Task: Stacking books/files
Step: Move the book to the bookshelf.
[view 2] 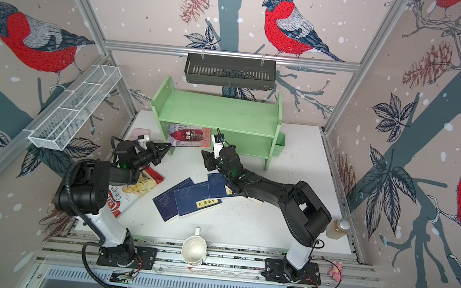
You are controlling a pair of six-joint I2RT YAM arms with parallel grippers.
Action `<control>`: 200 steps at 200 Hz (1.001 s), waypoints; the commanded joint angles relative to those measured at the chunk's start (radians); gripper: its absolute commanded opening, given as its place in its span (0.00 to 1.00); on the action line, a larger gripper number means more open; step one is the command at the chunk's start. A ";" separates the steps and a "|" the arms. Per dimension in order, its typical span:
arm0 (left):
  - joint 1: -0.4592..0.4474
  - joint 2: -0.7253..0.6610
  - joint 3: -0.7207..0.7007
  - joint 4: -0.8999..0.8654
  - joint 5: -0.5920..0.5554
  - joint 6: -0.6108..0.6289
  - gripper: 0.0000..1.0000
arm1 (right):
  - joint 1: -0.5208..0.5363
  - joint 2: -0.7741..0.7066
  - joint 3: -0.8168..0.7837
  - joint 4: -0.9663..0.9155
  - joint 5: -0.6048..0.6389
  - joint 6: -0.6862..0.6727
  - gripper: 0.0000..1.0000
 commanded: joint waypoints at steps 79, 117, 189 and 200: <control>0.038 -0.029 0.090 -0.243 0.031 0.167 0.00 | 0.002 -0.041 -0.034 0.029 0.002 0.015 0.57; 0.040 -0.021 0.115 -0.328 0.042 0.237 0.00 | 0.003 -0.050 -0.042 0.032 0.004 0.013 0.57; 0.043 0.001 0.177 -0.431 0.047 0.318 0.00 | 0.003 -0.072 -0.061 0.034 0.013 0.011 0.57; 0.042 0.000 0.182 -0.427 0.049 0.320 0.00 | 0.003 -0.073 -0.061 0.036 0.013 0.011 0.57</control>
